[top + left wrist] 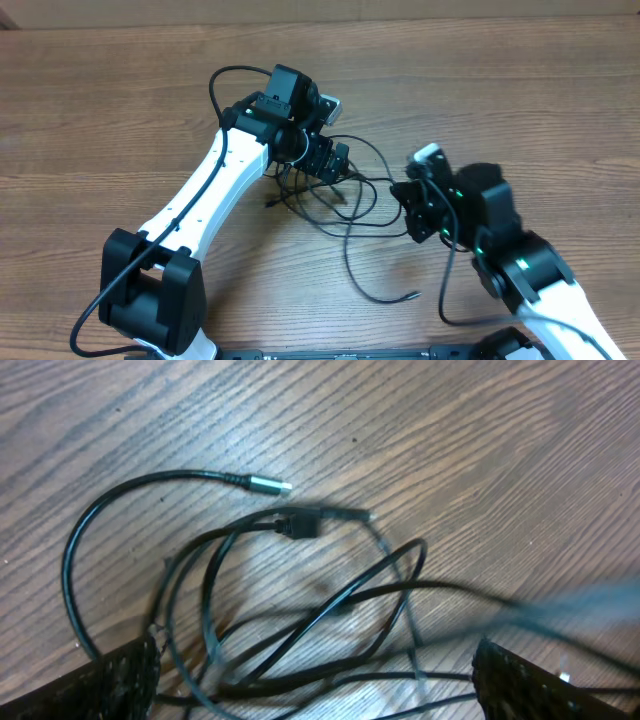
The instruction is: Untangle cables
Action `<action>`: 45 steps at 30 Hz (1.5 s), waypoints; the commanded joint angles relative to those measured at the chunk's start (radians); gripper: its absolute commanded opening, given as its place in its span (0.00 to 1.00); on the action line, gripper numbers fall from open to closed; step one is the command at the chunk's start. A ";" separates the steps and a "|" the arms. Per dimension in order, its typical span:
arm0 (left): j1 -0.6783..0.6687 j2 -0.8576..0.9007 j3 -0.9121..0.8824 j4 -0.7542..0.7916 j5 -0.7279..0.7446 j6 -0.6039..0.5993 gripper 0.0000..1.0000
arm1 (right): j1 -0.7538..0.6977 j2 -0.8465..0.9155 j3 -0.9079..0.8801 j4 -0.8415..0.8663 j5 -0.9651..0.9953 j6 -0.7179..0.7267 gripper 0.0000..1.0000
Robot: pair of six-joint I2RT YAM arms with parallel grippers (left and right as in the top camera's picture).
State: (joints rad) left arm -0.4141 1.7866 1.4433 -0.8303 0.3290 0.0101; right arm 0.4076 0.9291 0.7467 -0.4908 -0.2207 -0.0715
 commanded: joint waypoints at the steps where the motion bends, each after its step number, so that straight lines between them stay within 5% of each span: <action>1: 0.002 0.009 -0.001 -0.007 0.009 0.009 0.99 | 0.003 -0.138 0.044 0.013 0.068 0.108 0.04; 9: 0.002 0.009 -0.001 -0.008 0.008 0.009 0.99 | 0.003 -0.433 0.084 0.042 0.188 0.205 0.04; 15: 0.002 0.009 -0.001 -0.008 0.024 0.007 1.00 | 0.003 -0.489 0.087 0.100 0.196 0.214 0.04; 28: -0.020 0.009 -0.001 0.020 0.554 0.012 0.99 | 0.003 -0.485 0.087 0.122 0.211 0.222 0.04; 36: -0.108 0.009 -0.001 0.059 0.547 0.013 1.00 | 0.003 -0.484 0.087 0.138 0.211 0.222 0.04; 45: -0.169 0.009 -0.001 0.072 0.377 -0.018 1.00 | 0.003 -0.484 0.087 0.234 0.174 0.233 0.04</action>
State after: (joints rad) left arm -0.5716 1.7866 1.4433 -0.7616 0.7746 0.0025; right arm 0.4076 0.4488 0.8120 -0.2855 -0.0357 0.1463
